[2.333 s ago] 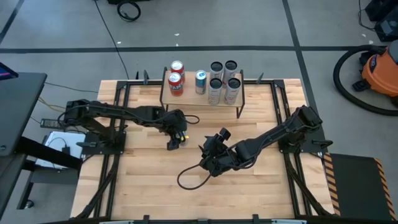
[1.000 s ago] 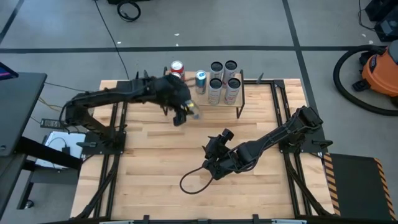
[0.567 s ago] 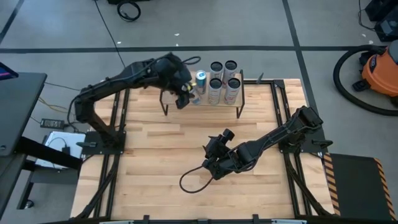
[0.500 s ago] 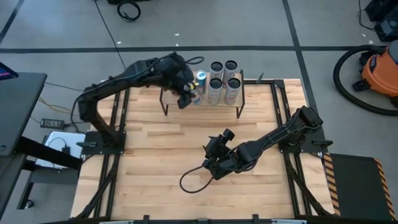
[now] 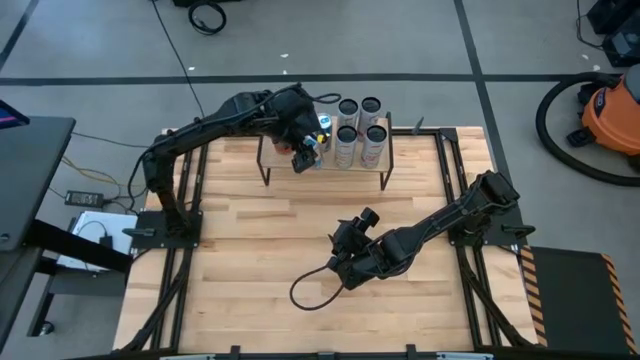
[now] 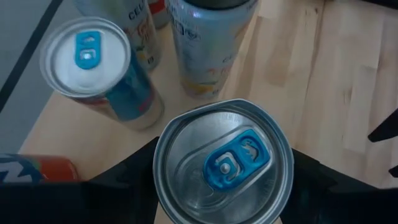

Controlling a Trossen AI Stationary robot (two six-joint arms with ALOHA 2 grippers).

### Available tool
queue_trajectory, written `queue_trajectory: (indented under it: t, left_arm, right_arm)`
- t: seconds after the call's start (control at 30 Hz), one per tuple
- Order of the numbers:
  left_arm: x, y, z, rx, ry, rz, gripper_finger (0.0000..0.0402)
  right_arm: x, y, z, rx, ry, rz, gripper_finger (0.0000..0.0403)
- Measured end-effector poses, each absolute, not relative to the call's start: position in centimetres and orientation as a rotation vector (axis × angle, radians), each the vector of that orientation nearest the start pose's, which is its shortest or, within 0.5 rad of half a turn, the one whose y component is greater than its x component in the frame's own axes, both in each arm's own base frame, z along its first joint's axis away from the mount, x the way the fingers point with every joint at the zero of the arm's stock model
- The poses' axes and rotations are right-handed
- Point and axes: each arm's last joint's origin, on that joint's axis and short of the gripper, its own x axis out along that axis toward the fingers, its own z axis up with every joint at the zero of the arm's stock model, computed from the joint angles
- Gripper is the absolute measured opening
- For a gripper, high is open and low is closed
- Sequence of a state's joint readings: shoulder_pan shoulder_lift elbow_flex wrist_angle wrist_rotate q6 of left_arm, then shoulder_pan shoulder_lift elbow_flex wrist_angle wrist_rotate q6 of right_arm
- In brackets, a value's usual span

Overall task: Place canned beverage on shelf
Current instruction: Put the blue soda can on the shelf aligned with the other blue soda can

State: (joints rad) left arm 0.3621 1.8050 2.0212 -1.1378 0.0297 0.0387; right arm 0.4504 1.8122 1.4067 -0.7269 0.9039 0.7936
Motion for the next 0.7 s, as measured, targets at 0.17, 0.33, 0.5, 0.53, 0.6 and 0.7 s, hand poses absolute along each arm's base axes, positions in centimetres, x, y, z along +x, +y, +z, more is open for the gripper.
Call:
queue_trajectory:
  t: [0.17, 0.33, 0.5, 0.53, 0.6, 0.7]
  left_arm:
    - [35.0, 13.3, 38.8, -0.149, 0.912, 0.288, 0.0243]
    - [35.6, 13.7, 38.0, -0.150, 0.926, 0.284, 0.0243]
    - [35.9, 14.3, 37.3, -0.160, 0.944, 0.295, 0.0243]
    - [35.9, 14.4, 37.3, -0.163, 0.945, 0.296, 0.0243]
    - [36.0, 14.5, 37.4, -0.156, 0.926, 0.298, 0.0243]
    - [36.0, 14.5, 37.5, -0.159, 0.924, 0.300, 0.0248]
  right_arm:
    - [34.1, 14.0, 24.1, 0.022, 0.653, -0.694, 0.0231]
    - [34.0, 14.0, 24.0, 0.030, 0.655, -0.700, 0.0231]
    - [34.0, 14.2, 24.0, 0.026, 0.657, -0.695, 0.0230]
    - [34.0, 14.2, 24.0, 0.027, 0.656, -0.694, 0.0230]
    - [33.9, 14.3, 24.0, 0.026, 0.656, -0.692, 0.0230]
    - [33.9, 14.4, 24.0, 0.028, 0.653, -0.689, 0.0230]
